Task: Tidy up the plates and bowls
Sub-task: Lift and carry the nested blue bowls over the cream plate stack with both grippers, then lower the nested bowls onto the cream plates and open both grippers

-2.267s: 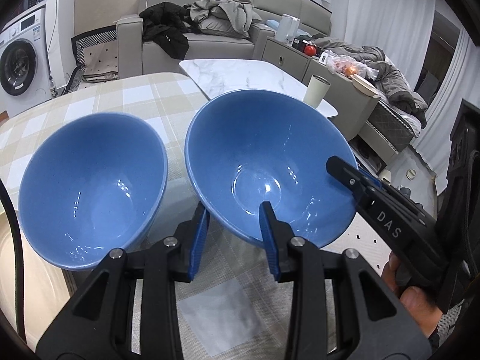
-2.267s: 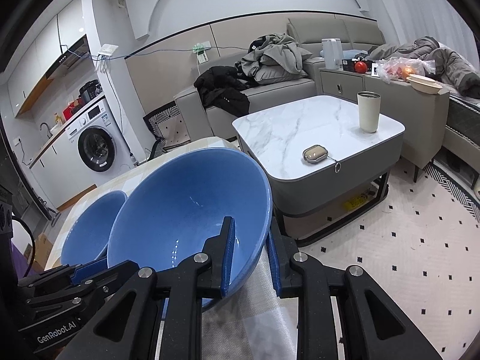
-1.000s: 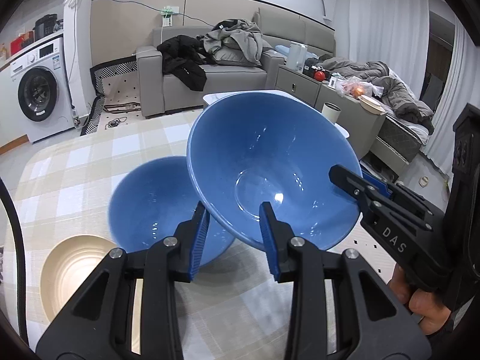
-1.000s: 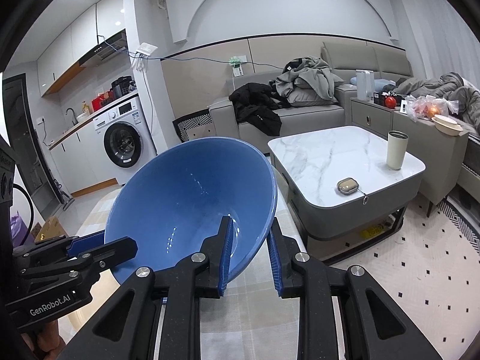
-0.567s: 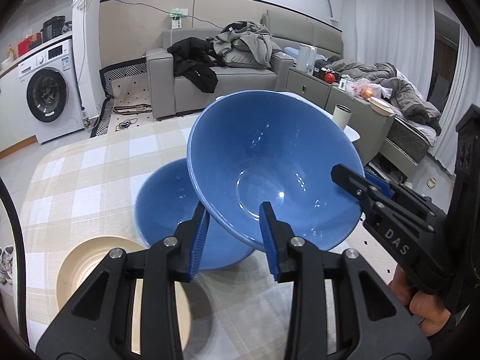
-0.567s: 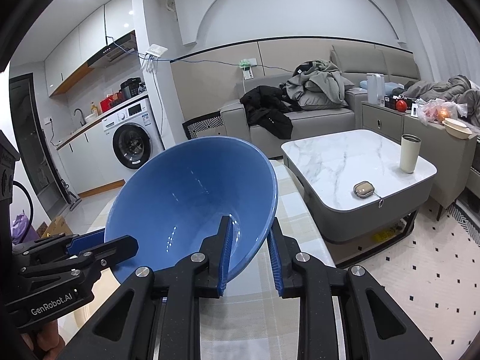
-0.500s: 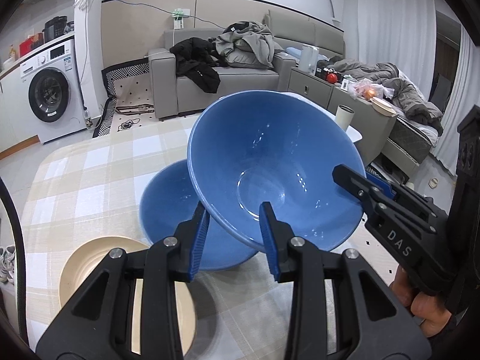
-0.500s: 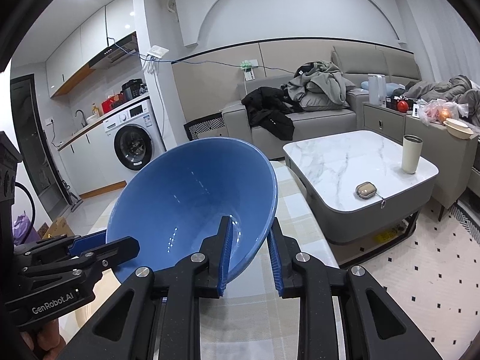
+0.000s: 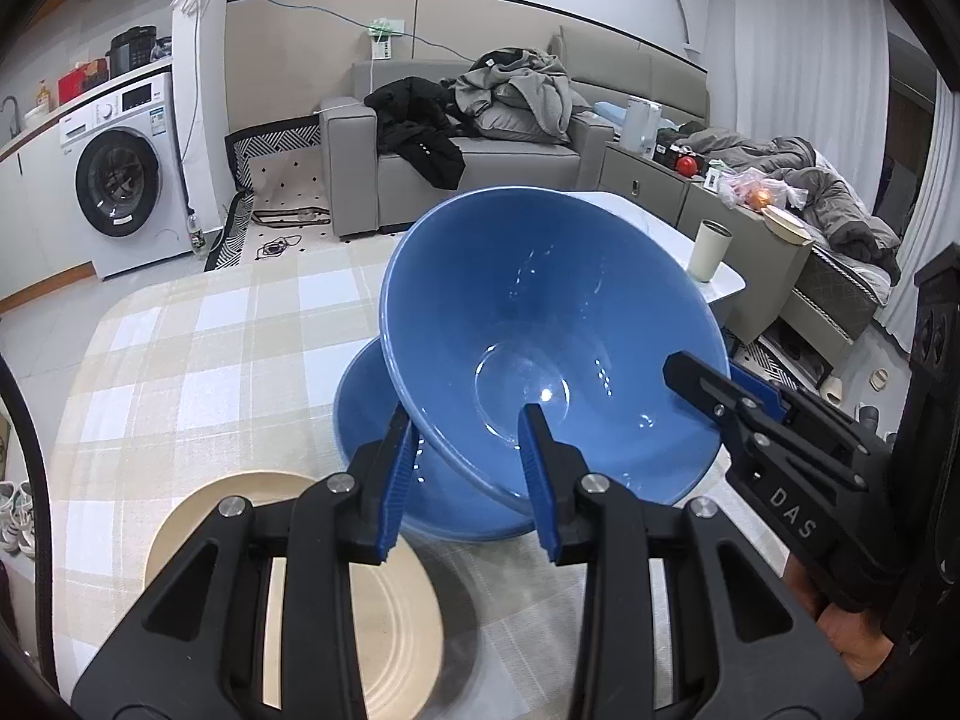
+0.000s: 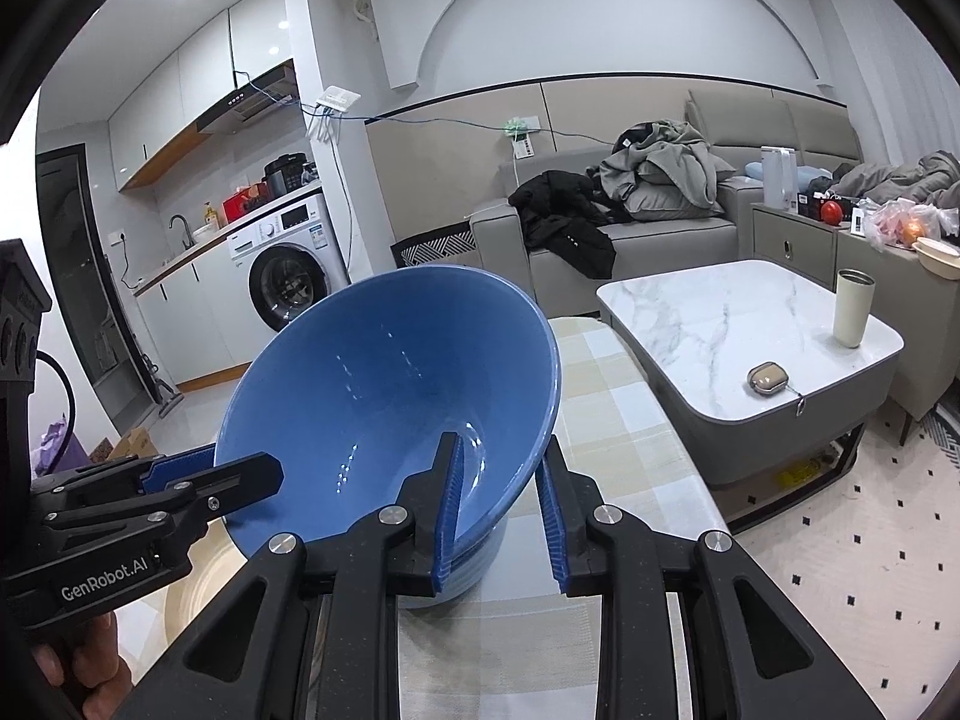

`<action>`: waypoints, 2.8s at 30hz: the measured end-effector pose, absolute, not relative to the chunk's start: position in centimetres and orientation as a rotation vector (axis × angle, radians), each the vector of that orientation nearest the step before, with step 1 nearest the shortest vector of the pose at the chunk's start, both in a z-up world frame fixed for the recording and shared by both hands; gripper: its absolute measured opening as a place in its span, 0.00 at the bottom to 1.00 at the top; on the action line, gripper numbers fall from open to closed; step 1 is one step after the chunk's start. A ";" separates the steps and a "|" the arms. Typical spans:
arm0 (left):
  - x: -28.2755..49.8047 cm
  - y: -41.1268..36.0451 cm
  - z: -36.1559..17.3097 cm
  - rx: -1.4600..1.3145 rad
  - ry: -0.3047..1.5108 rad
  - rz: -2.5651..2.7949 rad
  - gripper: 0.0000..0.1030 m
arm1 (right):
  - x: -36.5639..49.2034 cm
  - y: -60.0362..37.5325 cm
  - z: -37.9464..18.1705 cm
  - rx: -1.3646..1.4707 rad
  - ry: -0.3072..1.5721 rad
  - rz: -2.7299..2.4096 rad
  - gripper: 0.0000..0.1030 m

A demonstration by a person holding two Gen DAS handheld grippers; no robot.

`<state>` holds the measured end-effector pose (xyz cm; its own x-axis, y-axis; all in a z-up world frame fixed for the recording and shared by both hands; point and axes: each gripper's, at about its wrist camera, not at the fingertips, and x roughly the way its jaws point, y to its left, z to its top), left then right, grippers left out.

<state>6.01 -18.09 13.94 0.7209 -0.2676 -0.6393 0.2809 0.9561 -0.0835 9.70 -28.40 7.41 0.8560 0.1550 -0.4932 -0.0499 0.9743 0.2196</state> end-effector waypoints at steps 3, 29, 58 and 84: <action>6.3 -17.5 13.5 0.011 0.712 -0.294 0.30 | 10.0 -27.7 7.0 0.196 0.544 0.115 0.24; 10.6 -15.4 9.2 0.013 0.764 -0.246 0.30 | 12.3 -25.6 4.1 0.168 0.625 0.139 0.26; 13.3 -14.8 5.6 0.052 0.825 -0.223 0.30 | 13.3 -25.2 3.2 0.141 0.667 0.134 0.32; 15.0 -11.3 6.4 -0.015 0.826 -0.233 0.82 | 13.0 -27.7 3.1 0.214 0.656 0.134 0.71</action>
